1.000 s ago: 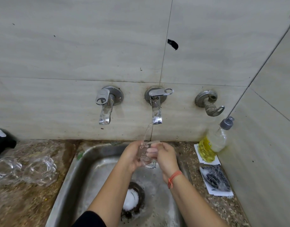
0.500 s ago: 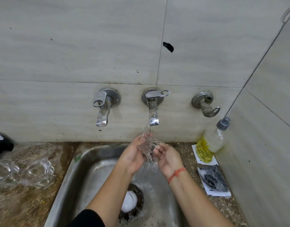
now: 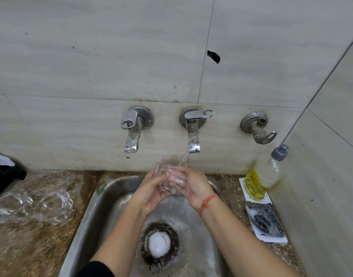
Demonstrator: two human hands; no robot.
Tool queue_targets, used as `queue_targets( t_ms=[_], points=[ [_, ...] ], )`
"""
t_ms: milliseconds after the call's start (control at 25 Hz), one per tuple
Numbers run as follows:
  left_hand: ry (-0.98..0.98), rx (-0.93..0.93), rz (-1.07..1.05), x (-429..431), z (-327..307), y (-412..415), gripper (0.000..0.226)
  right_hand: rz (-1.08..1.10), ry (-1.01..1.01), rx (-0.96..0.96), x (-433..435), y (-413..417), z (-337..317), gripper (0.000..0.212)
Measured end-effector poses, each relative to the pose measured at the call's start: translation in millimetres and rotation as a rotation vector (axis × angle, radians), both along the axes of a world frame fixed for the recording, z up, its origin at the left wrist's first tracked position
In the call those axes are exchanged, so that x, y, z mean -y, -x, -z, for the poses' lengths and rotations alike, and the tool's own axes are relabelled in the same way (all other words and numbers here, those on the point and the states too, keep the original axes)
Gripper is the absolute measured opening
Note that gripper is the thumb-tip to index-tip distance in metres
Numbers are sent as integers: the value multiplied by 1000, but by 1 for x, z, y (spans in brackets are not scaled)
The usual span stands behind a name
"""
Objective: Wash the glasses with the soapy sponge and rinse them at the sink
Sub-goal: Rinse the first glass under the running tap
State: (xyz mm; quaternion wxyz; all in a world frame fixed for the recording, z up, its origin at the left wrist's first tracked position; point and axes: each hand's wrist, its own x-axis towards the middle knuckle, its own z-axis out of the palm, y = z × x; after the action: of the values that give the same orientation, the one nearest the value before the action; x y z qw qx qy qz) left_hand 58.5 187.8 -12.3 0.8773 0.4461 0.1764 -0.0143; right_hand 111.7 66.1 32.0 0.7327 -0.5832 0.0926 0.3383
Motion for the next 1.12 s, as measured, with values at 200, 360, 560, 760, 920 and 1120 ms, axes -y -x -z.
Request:
queue_targets(
  t_ms=[200,360,560,760,920,1120],
  points=[
    [51,-30,-95,-6,1,9,58,-35,213,160,-29,-2,2,58],
    [103,-119,-168,-10,2,18,37,-18,459,450,-44,-5,-1,47],
    [164,-134,-219,-9,4,19,36,11,524,482,-48,-8,6,57],
    [166,-164,-220,-2,11,8,22,-218,458,621,-42,9,23,48],
    [237,-141,-136,-12,13,9,41,-803,563,1347,3,17,34,52],
    [248,-266,8,-12,9,3,33,-792,630,1955,34,-15,45,30]
  ],
)
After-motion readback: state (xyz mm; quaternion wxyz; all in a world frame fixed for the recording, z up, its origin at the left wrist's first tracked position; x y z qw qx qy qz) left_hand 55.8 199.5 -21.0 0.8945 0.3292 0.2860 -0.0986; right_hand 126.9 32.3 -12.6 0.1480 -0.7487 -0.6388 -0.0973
